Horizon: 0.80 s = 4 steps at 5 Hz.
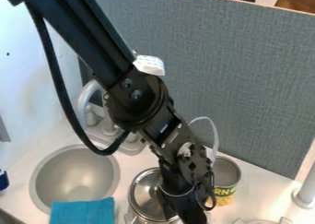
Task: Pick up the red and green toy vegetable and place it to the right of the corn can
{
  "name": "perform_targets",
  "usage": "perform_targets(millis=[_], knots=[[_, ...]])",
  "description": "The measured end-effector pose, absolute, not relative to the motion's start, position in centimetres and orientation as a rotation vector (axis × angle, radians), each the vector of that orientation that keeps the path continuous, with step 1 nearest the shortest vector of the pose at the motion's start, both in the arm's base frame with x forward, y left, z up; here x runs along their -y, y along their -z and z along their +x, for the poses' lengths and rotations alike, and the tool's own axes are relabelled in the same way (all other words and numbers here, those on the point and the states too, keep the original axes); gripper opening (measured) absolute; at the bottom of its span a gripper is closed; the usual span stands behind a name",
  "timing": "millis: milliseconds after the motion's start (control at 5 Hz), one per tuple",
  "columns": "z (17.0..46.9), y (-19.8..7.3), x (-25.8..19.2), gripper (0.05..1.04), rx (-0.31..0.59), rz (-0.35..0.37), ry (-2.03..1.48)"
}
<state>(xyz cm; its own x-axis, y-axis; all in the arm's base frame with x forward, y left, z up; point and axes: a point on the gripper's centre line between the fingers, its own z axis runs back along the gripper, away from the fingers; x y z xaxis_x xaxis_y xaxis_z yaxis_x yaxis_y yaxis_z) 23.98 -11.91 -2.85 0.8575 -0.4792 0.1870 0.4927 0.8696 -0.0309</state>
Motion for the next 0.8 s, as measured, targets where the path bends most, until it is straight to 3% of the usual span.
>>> perform_targets(millis=[800], knots=[[24.5,5.4,13.2,0.999,0.139,-0.059,0.563]])
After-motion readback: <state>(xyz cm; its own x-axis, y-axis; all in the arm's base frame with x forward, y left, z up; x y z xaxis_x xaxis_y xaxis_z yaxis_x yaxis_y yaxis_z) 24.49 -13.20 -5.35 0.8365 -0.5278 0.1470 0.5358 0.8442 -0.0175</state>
